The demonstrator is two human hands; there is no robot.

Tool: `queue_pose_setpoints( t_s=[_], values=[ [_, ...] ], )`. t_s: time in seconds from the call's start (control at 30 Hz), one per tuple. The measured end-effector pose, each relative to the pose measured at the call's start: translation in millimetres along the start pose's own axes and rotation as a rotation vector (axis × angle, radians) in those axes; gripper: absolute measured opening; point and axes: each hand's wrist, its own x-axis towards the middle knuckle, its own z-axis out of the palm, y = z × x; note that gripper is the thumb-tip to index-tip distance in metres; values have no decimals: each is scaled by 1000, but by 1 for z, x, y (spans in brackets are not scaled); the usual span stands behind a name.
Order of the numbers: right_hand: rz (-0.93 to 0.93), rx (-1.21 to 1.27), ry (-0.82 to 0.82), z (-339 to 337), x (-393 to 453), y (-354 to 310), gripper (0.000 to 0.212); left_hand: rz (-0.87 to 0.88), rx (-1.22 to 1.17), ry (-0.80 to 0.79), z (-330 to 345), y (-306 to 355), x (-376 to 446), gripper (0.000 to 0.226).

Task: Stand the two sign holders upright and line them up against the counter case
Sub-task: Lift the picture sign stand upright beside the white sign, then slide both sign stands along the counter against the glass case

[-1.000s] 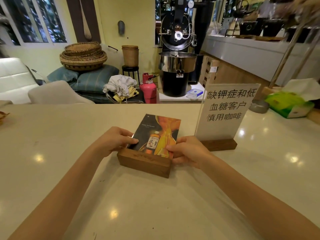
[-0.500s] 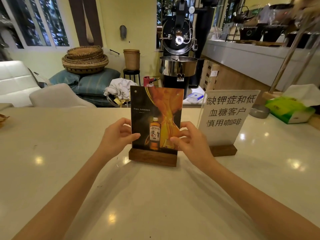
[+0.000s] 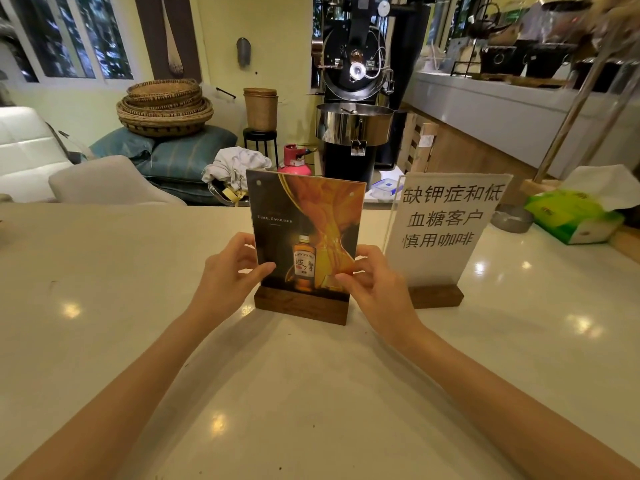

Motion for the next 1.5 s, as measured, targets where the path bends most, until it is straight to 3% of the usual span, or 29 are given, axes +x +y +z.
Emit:
queue_pose_setpoints(
  t_s=[0.1, 0.23, 0.5, 0.57, 0.63, 0.73, 0.83, 1.03, 1.23, 1.5],
  values=[
    [-25, -10, -3, -6, -5, 2, 26, -10, 1, 15, 3, -1, -3, 39],
    [-75, -67, 128, -32, -13, 10, 18, -26, -17, 49, 10, -2, -9, 53],
    [191, -73, 350, -113, -27, 38, 19, -15, 6, 170, 20, 6, -14, 59],
    [343, -30, 424, -124, -22, 45, 43, -34, 7, 187, 20, 8, -13, 58],
    [476, 58, 389, -132, -14, 52, 58, -49, 4, 192, 22, 10, -14, 58],
    [540, 200, 180, -140, -6, 54, 48, -59, 3, 192, 25, 14, -14, 58],
    [480, 130, 70, -143, -3, 53, 41, -66, 11, 179, 27, 15, -13, 58],
    [457, 100, 13, -145, 2, 53, 42, -65, 33, 152, 23, 13, -11, 57],
    [465, 38, 8, -145, -6, 50, 47, -44, 32, 77, 28, 12, 3, 55],
    [490, -129, 214, -178, -38, 50, 45, 40, -35, -41, 73, 34, 34, 55]
  ],
)
